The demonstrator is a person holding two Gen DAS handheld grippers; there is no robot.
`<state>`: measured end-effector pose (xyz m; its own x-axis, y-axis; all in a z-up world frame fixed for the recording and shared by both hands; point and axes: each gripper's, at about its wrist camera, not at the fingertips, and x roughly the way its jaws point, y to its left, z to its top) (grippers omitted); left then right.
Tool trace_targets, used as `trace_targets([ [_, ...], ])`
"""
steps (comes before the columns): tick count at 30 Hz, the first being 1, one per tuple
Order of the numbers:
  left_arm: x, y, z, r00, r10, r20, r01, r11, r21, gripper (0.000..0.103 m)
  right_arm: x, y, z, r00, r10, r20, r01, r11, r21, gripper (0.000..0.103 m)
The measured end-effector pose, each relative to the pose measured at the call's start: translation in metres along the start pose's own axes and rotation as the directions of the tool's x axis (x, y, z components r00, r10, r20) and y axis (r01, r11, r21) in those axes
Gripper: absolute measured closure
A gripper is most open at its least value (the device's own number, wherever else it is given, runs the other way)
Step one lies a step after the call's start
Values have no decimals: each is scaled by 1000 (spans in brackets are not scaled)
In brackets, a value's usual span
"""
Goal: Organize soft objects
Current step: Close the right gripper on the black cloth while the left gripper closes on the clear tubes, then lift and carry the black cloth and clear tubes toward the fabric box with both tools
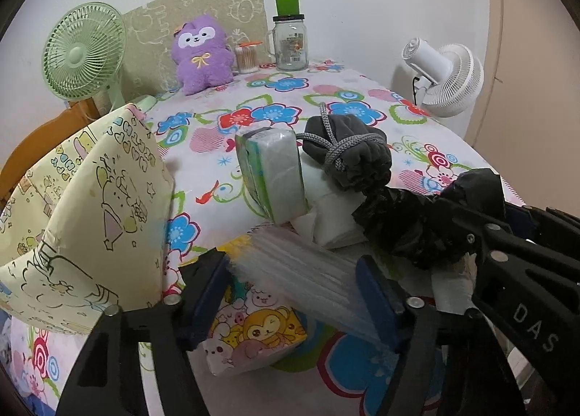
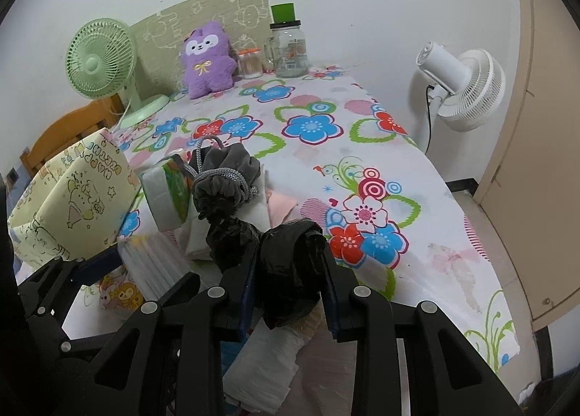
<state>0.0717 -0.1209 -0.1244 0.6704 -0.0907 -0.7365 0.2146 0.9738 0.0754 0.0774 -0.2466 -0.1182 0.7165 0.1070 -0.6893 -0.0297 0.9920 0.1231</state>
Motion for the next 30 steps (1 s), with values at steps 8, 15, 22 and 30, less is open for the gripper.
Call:
trace_targets([
  [8, -2, 8, 5, 1000, -4, 19, 4, 999, -36, 81, 0, 4, -1, 1000, 0, -6, 0, 1000, -5, 69],
  [15, -8, 10, 11, 999, -31, 35, 33, 998, -56, 92, -2, 9, 2, 1000, -13, -2, 13, 1000, -20, 69],
  [22, -17, 11, 16, 998, -48, 52, 51, 997, -58, 99, -12, 15, 8, 1000, -20, 15, 21, 999, -34, 69],
  [30, -23, 12, 15, 997, -55, 53, 57, 997, -48, 100, -19, 17, 8, 999, -32, 25, 33, 999, -38, 69],
])
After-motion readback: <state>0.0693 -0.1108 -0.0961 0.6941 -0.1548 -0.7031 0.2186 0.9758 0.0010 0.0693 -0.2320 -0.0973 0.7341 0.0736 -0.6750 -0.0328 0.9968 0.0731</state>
